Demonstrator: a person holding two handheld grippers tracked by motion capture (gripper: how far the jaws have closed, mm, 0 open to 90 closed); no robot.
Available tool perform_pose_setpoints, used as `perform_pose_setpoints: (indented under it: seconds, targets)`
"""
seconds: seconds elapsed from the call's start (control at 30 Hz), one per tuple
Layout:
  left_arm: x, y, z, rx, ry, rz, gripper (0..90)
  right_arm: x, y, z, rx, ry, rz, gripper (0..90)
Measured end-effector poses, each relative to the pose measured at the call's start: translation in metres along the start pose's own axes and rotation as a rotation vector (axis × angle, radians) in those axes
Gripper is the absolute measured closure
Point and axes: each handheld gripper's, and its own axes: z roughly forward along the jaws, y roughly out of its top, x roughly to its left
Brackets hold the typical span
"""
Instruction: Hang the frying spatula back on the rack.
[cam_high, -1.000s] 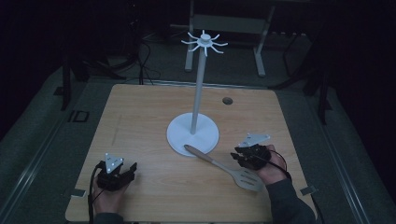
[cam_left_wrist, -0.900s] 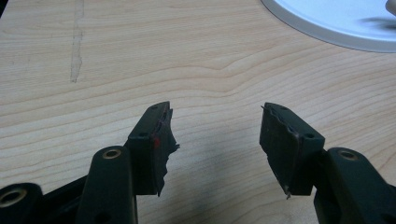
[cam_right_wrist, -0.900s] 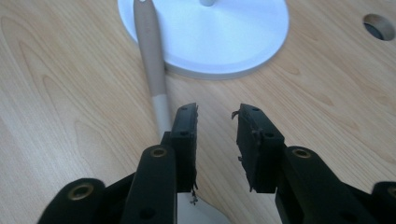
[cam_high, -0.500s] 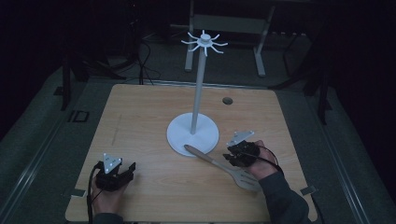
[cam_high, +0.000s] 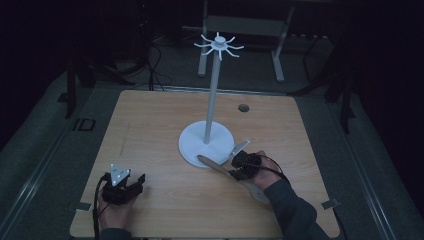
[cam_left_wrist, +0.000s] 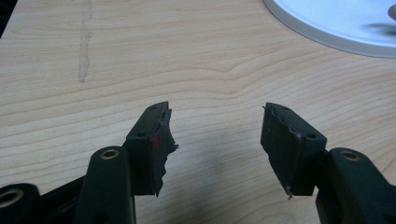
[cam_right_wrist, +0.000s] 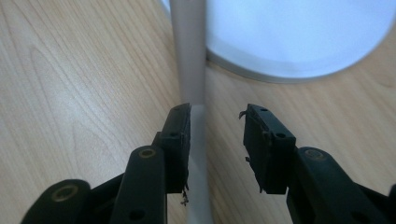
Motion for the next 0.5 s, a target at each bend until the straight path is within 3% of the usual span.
perform_pose_setpoints:
  seconds: [0.3,0.4,0.5]
  targets:
    - [0.001,0.000,-0.001,-0.001,0.001,-0.004,42.4,0.000,0.007,0.025,0.054,0.057,0.021,62.3]
    - [0.001,0.000,0.000,0.001,0.000,-0.003,42.4,-0.002,0.007,0.030,0.053,0.085,0.039,67.2]
    - [0.001,0.000,-0.001,0.000,0.000,-0.004,42.3,0.001,0.008,0.031,0.046,0.068,0.020,74.6]
